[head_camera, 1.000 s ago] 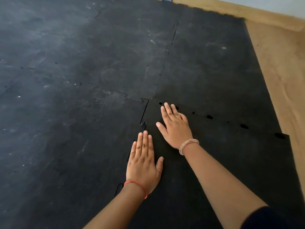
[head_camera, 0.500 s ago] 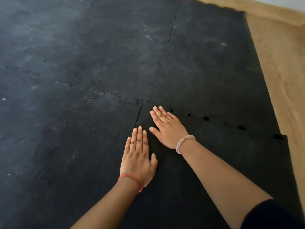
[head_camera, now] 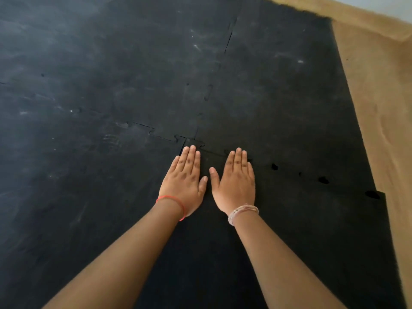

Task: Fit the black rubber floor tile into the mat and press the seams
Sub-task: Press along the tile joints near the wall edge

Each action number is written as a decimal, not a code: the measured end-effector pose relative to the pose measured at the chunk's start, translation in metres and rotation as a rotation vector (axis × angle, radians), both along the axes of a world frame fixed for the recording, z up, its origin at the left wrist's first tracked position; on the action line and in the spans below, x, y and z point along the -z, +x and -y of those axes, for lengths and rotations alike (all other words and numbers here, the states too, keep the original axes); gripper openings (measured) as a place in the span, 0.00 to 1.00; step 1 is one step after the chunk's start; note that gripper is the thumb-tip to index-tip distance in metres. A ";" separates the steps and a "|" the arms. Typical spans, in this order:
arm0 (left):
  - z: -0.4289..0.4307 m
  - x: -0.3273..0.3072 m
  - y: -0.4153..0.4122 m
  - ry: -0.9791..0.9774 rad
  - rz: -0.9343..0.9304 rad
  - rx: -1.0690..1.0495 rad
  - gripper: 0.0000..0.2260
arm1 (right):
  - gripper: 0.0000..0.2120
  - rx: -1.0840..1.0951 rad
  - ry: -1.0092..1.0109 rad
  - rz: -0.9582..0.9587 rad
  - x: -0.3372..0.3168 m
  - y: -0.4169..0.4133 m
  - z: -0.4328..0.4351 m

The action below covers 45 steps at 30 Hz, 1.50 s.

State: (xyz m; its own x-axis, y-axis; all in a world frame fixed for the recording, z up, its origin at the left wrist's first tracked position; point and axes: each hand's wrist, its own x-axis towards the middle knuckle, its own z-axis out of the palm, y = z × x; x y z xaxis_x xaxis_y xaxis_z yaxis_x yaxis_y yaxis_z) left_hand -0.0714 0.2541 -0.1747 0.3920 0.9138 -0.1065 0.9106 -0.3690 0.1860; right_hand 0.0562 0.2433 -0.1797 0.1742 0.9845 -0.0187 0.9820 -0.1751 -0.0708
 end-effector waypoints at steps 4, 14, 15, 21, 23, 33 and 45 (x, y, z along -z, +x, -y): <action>-0.014 -0.003 0.004 -0.060 -0.030 0.016 0.27 | 0.34 -0.011 -0.053 0.011 -0.005 0.008 -0.004; 0.007 -0.012 0.055 -0.062 0.012 0.127 0.27 | 0.39 0.002 -0.125 0.042 -0.018 0.091 0.046; 0.008 -0.009 0.059 -0.037 0.029 0.126 0.26 | 0.39 -0.015 -0.120 0.038 -0.018 0.096 0.051; 0.008 -0.003 0.062 -0.009 0.024 0.119 0.27 | 0.41 -0.030 -0.145 -0.011 -0.011 0.101 0.045; 0.007 -0.004 0.062 -0.008 0.008 0.129 0.29 | 0.41 -0.034 -0.158 -0.039 -0.011 0.105 0.043; 0.028 -0.021 0.110 -0.121 -0.007 0.213 0.27 | 0.49 0.009 -0.334 -0.071 -0.039 0.177 0.061; 0.053 -0.002 0.192 -0.061 -0.024 0.209 0.27 | 0.53 -0.034 -0.597 0.062 -0.050 0.238 0.056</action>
